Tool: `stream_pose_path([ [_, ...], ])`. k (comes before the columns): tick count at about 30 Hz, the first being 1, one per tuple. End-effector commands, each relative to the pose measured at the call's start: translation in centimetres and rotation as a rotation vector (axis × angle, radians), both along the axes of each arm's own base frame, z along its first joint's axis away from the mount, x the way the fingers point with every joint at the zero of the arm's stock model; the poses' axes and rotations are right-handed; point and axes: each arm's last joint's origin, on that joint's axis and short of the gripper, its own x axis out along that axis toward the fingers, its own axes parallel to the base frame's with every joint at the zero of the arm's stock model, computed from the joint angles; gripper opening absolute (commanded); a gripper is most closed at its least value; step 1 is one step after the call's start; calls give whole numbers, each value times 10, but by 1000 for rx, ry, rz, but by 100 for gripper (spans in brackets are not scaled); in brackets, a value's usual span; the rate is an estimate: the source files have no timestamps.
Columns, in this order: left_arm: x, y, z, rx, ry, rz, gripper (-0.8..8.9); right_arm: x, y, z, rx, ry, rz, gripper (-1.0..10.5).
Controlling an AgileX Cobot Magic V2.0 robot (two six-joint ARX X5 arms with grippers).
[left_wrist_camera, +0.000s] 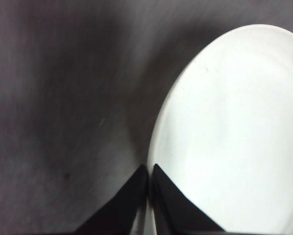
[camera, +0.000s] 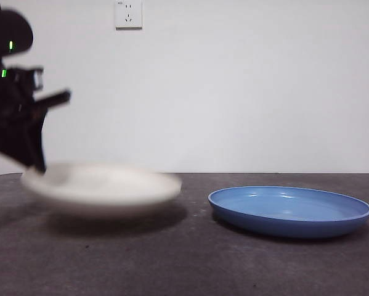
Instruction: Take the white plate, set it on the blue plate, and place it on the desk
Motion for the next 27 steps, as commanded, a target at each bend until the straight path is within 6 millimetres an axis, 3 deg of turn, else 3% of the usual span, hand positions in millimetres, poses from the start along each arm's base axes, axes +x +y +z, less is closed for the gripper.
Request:
stream_pose_path([
  [1, 2, -8, 30, -54, -73, -28, 10, 1, 1, 5, 7, -20, -2, 377],
  [6, 0, -33, 65, -77, -147, -109, 10, 1, 1, 5, 9, -23, -6, 377],
  [12, 3, -79, 83, -94, -193, -207, 10, 1, 1, 6, 14, -22, -11, 377],
  [16, 12, -111, 75, -80, -172, -260, 10, 1, 0, 7, 21, -22, -21, 377],
  [27, 39, -192, 23, -49, -67, -366, 10, -22, -3, 16, 43, -107, -53, 377],
])
